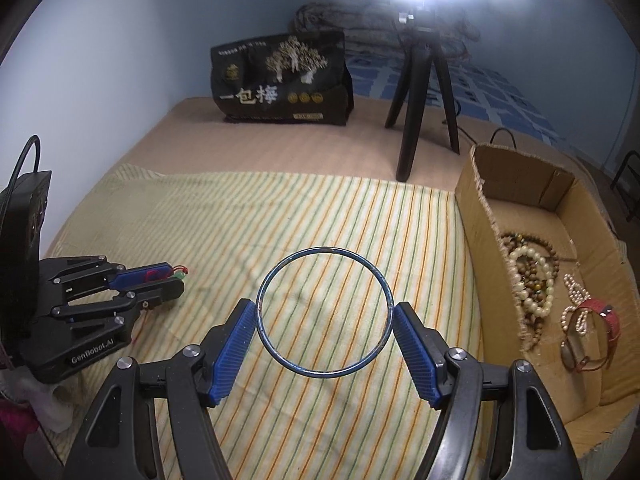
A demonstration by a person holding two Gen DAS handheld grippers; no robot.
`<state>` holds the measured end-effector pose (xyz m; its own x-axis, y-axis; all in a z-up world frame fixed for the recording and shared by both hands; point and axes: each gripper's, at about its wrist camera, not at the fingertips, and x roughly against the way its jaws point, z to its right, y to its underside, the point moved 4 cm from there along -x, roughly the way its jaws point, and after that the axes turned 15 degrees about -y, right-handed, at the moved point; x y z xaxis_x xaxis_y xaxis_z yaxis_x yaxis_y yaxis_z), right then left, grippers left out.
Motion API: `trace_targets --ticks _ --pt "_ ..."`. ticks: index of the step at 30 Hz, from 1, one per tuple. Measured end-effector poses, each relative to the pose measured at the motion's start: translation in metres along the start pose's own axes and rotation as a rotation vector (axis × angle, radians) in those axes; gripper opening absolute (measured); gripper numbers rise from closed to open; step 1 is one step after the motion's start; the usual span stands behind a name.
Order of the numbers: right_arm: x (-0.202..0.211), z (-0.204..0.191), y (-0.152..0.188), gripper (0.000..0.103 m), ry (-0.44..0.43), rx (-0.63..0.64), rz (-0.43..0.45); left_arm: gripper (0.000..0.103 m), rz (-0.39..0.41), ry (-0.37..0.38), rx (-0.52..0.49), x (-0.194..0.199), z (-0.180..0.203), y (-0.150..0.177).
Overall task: Organize jewelry
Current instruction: 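Carry the jade pendant and blue bangle over the box with both tools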
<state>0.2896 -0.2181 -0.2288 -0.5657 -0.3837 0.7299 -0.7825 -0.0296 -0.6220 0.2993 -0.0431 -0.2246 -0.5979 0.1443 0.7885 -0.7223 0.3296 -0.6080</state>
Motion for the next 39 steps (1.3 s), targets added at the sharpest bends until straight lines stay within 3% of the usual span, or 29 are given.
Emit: trace_targets --ticks 8,19,30,39 --pt "0.040 0.006 0.001 0.072 -0.009 0.012 0.047 0.014 0.078 0.017 0.020 0.048 0.014 -0.021" --pt "0.106 0.045 0.000 0.072 0.021 -0.005 0.118 0.014 0.157 0.082 -0.027 0.095 0.075 -0.049" --pt "0.153 0.098 0.004 0.072 0.049 -0.054 0.164 0.014 0.185 0.152 -0.068 0.107 0.143 -0.076" --pt "0.164 0.148 -0.002 0.072 0.058 -0.115 0.183 0.014 0.184 0.195 -0.107 0.097 0.192 -0.091"
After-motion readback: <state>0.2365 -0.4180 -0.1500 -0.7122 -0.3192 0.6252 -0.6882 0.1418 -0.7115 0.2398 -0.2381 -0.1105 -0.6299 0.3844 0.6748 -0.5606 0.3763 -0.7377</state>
